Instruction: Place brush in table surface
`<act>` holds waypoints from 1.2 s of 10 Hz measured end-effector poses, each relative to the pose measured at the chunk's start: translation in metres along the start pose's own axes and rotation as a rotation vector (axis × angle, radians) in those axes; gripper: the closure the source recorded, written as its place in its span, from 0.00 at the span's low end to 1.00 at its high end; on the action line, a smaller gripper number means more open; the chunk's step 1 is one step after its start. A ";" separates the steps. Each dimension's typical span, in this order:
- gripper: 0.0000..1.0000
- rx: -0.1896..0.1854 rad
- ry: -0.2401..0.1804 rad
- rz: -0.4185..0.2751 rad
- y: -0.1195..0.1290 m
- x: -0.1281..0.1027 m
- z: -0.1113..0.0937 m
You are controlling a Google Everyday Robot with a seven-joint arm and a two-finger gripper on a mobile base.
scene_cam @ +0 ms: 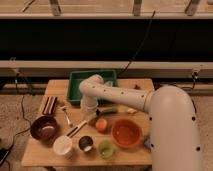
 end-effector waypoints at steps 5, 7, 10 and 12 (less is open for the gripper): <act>1.00 0.021 0.008 -0.022 0.002 -0.007 -0.019; 1.00 0.048 0.014 -0.043 0.001 -0.015 -0.038; 0.84 0.074 0.035 -0.088 -0.001 -0.024 -0.059; 0.64 0.059 0.042 -0.097 -0.002 -0.026 -0.057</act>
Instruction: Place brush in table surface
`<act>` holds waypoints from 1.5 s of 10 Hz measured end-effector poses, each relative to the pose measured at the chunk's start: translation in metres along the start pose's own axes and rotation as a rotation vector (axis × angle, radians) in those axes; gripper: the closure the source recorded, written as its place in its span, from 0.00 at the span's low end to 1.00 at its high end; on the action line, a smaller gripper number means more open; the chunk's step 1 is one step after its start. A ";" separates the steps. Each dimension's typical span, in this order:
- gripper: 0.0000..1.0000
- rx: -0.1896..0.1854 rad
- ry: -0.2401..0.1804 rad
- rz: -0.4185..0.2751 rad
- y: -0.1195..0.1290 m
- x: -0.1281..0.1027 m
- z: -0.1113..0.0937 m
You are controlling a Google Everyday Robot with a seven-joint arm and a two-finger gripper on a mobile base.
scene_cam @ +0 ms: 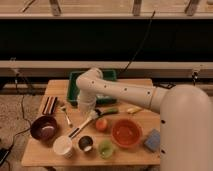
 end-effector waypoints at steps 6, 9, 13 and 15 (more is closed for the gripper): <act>0.38 -0.061 -0.007 0.029 0.004 0.009 0.023; 0.38 -0.086 -0.006 0.050 0.010 0.016 0.029; 0.38 -0.112 -0.003 0.071 0.013 0.023 0.043; 0.38 -0.120 -0.002 0.079 0.013 0.027 0.048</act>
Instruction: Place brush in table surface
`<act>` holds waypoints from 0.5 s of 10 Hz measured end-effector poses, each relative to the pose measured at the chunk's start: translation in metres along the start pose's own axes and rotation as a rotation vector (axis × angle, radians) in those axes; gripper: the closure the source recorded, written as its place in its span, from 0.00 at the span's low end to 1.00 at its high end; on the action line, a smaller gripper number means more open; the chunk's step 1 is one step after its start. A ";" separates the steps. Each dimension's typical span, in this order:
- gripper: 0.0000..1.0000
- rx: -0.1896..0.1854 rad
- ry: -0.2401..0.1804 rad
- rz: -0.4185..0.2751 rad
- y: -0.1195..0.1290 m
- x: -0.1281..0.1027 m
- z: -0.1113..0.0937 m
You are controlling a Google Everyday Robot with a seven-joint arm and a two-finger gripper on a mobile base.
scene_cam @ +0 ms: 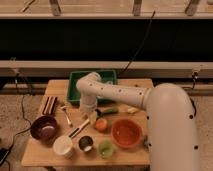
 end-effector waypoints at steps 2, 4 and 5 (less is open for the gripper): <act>0.39 -0.011 0.005 0.006 -0.002 0.004 0.005; 0.55 -0.023 0.011 0.003 -0.004 0.006 0.008; 0.66 -0.026 0.011 -0.001 -0.004 0.006 0.009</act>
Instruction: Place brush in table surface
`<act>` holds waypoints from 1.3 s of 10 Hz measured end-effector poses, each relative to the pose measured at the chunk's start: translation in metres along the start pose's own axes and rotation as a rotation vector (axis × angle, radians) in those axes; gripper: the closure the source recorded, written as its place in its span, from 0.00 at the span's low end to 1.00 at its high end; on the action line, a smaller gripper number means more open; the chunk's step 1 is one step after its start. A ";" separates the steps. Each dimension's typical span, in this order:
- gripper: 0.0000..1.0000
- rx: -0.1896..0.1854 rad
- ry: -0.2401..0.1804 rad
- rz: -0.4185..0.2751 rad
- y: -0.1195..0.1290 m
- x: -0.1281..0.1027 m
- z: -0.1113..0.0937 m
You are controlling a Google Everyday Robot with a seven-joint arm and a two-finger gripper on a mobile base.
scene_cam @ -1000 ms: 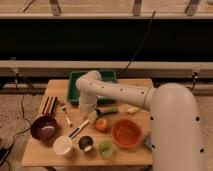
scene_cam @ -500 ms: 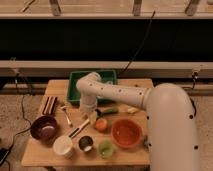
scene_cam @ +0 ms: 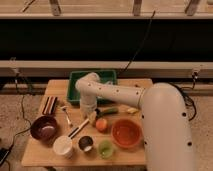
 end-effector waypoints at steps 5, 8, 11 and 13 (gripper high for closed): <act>1.00 0.006 0.006 -0.006 0.009 -0.001 -0.004; 1.00 0.059 0.017 -0.024 0.012 -0.011 -0.037; 1.00 0.114 0.024 -0.073 0.008 -0.029 -0.077; 1.00 0.145 0.032 -0.101 0.006 -0.036 -0.103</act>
